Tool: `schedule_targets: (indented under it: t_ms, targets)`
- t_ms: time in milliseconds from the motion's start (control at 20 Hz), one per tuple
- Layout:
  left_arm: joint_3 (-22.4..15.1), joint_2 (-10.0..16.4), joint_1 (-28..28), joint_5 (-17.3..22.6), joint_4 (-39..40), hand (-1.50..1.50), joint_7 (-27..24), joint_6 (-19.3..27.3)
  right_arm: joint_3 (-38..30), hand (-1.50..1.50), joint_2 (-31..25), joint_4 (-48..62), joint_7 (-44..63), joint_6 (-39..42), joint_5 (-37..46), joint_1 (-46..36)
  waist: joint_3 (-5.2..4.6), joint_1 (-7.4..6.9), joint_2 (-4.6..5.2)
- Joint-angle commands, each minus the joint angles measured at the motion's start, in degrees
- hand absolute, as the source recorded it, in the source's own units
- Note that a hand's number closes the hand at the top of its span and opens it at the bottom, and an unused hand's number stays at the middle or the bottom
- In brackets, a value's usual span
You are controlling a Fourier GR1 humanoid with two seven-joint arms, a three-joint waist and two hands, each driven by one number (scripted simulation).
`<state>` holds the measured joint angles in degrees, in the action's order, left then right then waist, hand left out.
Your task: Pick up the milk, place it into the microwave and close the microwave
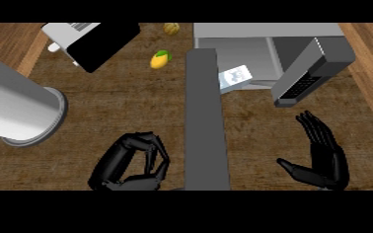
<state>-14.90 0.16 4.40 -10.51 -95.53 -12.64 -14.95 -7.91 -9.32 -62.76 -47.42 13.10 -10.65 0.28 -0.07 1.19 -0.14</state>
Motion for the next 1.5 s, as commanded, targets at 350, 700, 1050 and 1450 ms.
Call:
schedule_targets:
  t_ms: [350, 700, 1050, 1450]
  targets:
    - [-16.39, -0.15, -23.44, -0.89, 22.24, 1.5, -1.21, 16.8, -2.39, -1.5, -5.23, -12.31, 2.89, 2.87, -1.92, 7.98, 0.03, 0.54, 0.28]
    - [-30.09, -0.14, -32.4, 9.78, 35.86, 1.5, 1.55, 30.15, -2.92, -1.5, -6.71, -22.6, 9.34, 4.92, -6.0, 9.19, -0.03, 2.27, 0.54]
    - [-39.16, -0.09, -39.45, 20.03, 40.05, 1.5, 5.91, 31.99, -2.14, -1.5, -8.56, -25.5, 13.49, 8.69, -9.93, 4.46, -0.05, 5.2, 1.21]
    - [-36.15, 0.04, -44.7, 29.37, 39.01, 1.5, 1.76, 36.77, 0.15, -1.5, -11.79, -30.05, 17.51, 13.67, -12.62, 1.99, -0.25, 10.0, 2.29]
